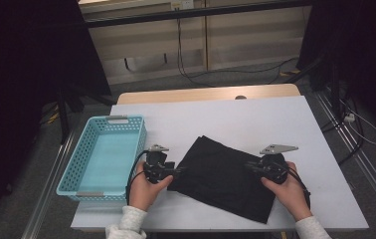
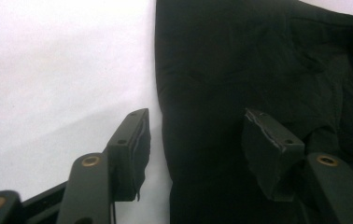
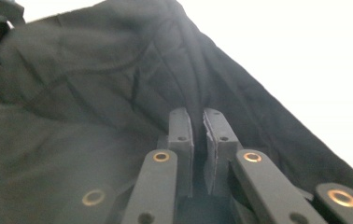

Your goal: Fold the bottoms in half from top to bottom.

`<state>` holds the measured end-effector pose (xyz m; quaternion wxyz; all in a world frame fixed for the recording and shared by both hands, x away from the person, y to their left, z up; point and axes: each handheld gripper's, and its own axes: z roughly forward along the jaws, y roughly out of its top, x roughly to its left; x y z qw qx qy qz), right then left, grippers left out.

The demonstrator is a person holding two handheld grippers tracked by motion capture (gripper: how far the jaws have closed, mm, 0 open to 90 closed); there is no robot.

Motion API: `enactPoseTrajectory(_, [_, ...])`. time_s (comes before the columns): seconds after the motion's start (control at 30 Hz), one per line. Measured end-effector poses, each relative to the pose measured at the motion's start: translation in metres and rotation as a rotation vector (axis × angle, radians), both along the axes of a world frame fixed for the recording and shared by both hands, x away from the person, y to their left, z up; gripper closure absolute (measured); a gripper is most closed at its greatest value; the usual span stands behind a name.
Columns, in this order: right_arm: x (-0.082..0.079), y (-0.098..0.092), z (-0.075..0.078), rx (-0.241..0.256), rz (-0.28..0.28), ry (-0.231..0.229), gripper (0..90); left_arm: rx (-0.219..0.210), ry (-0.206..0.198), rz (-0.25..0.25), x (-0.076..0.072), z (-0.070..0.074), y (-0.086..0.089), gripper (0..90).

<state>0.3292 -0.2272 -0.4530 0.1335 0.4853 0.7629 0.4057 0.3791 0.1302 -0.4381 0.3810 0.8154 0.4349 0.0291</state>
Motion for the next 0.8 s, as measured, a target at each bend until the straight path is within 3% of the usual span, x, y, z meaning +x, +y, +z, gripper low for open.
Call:
enactPoseTrajectory(0.1, [-0.002,-0.005,0.009,0.013,-0.008,-0.024,83.5,-0.007,0.002,-0.001,0.000,0.001,-0.001,41.9])
enactPoseTrajectory(0.4, [-0.013,-0.019,0.022,0.009,-0.031,-0.023,84.2,-0.002,0.000,-0.016,-0.001,0.000,-0.005,41.4])
enactPoseTrajectory(0.8, [-0.023,-0.033,0.017,0.000,-0.051,0.007,84.1,0.005,-0.013,-0.032,0.002,-0.002,-0.012,36.1])
